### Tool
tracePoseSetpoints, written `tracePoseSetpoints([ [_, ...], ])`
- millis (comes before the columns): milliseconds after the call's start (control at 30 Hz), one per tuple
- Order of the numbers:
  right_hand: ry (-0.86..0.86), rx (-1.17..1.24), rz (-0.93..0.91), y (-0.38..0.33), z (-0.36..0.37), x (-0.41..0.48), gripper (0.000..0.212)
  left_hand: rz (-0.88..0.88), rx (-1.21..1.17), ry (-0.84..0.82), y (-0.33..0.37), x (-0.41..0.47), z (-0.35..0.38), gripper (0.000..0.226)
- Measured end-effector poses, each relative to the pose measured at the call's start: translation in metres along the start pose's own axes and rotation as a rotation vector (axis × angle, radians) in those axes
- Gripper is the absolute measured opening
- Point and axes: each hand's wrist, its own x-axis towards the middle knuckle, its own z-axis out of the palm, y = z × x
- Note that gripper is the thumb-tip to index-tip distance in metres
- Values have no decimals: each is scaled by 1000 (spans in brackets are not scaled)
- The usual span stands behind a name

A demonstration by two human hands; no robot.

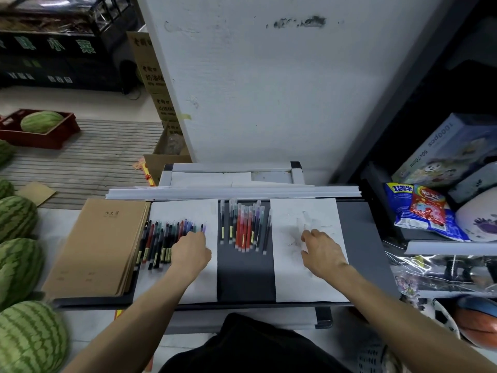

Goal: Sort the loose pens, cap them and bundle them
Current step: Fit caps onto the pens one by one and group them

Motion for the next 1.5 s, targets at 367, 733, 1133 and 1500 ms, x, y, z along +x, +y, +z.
tracePoseSetpoints([
  [367, 37, -51, -48, 0, 8, 9, 34, -43, -29, 5, -6, -11, -10, 12],
  [733, 135, -64, 89, -6, 8, 11, 19, 105, -593, -127, 4, -45, -14, 34],
  [1133, -49, 1426, -54, -59, -70, -44, 22, 412, -848, 1, 21, -91, -57, 24],
  [1500, -18, 1387, -285, -70, -120, -69, 13, 509, -769, 161, 30, -103, -89, 17],
])
